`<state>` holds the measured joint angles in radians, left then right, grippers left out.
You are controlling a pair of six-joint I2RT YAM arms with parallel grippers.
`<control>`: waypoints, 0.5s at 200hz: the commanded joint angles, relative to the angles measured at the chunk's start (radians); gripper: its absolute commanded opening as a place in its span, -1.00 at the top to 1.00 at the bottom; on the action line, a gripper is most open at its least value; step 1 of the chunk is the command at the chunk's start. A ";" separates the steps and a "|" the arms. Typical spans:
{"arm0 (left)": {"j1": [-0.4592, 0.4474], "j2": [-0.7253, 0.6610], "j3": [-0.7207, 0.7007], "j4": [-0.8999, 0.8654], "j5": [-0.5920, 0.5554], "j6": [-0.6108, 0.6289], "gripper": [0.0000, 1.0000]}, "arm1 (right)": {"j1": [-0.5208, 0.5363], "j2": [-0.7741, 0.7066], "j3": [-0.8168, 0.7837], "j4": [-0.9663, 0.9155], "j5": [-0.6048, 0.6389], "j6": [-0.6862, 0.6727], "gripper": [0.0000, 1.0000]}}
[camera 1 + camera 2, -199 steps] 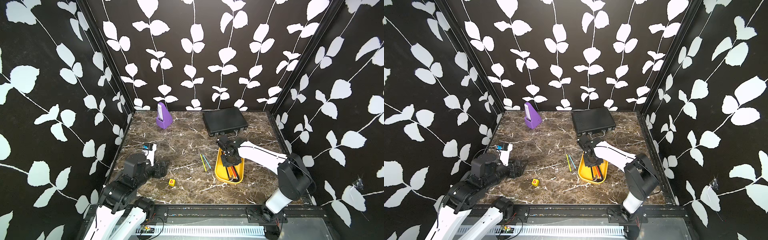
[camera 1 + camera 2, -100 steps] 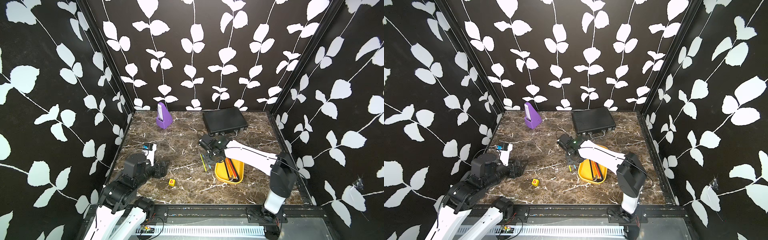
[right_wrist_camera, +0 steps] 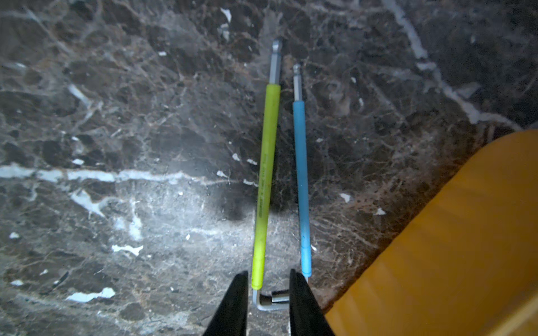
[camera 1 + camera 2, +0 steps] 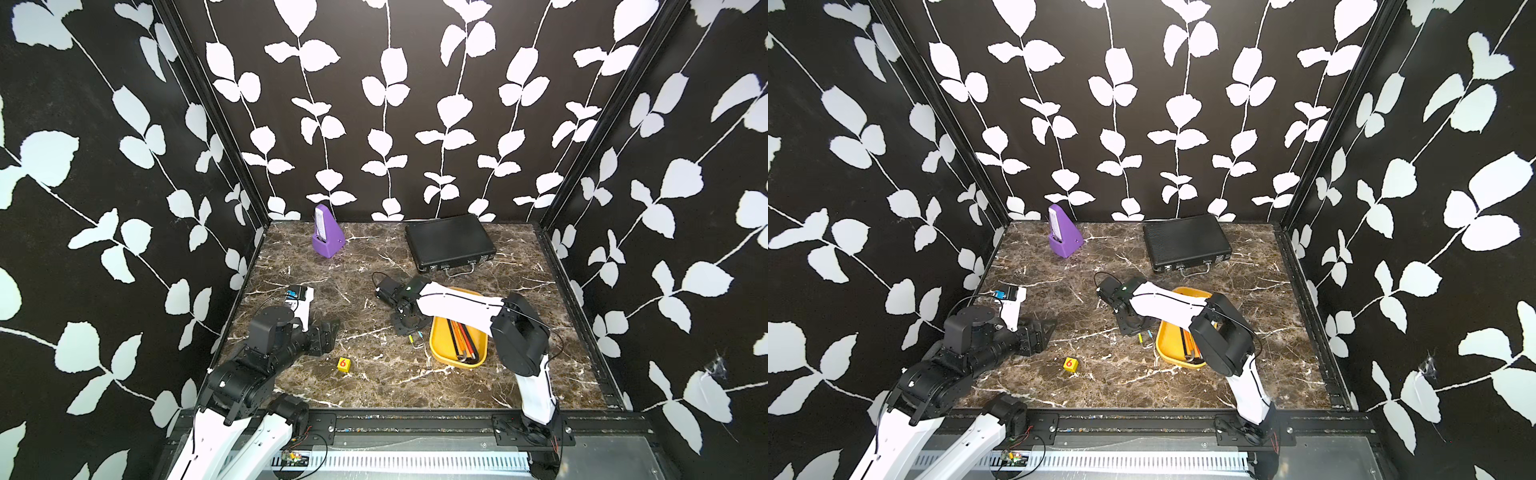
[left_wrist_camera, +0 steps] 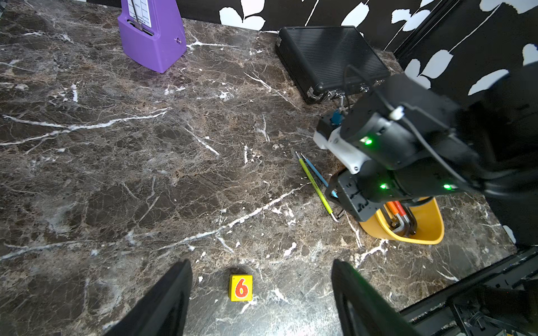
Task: Put the hex key on the desktop into the storage box
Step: Pick up the Allen key from the center of the board.
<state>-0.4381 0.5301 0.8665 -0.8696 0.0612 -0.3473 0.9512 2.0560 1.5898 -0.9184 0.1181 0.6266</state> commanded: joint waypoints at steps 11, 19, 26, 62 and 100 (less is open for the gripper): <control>-0.004 -0.001 -0.009 -0.004 -0.012 -0.002 -0.53 | 0.004 0.042 0.042 -0.004 -0.014 0.018 0.43; -0.003 -0.001 -0.009 -0.005 -0.012 -0.002 -0.52 | 0.004 0.049 0.040 0.001 -0.022 0.020 0.43; -0.004 -0.001 -0.009 -0.004 -0.013 -0.002 -0.53 | 0.003 0.055 0.039 0.006 -0.028 0.022 0.44; -0.004 0.001 -0.009 -0.003 -0.012 -0.002 -0.52 | 0.004 0.071 0.029 0.025 -0.053 0.033 0.51; -0.004 -0.001 -0.009 -0.005 -0.012 -0.002 -0.53 | -0.011 0.088 0.017 0.034 -0.077 0.053 0.57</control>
<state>-0.4381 0.5301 0.8665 -0.8700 0.0589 -0.3477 0.9489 2.1235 1.5913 -0.8860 0.0620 0.6533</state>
